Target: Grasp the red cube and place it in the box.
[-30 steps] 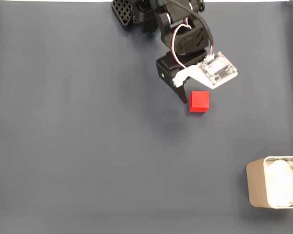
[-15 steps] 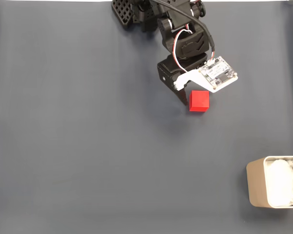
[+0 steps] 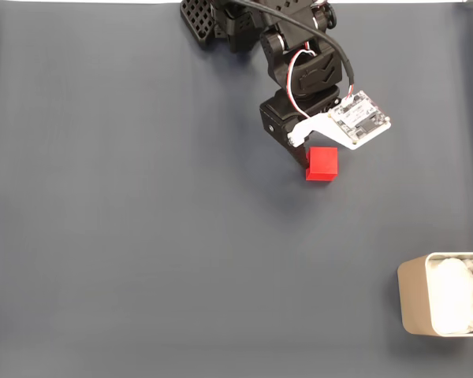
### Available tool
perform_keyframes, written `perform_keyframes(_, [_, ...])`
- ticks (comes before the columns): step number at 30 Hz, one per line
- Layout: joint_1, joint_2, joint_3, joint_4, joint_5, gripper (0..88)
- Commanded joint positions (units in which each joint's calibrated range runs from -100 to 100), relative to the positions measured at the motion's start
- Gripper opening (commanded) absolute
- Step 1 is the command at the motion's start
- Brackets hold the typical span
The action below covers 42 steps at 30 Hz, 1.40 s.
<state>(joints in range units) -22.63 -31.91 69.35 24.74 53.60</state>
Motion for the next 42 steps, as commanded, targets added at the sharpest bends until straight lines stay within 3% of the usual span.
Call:
perform_keyframes(1, [-0.7, 0.6, -1.0, -1.2, -0.7, 34.2])
perform_keyframes(42, [-4.3, 4.5, -4.3, -6.7, -1.0, 35.1])
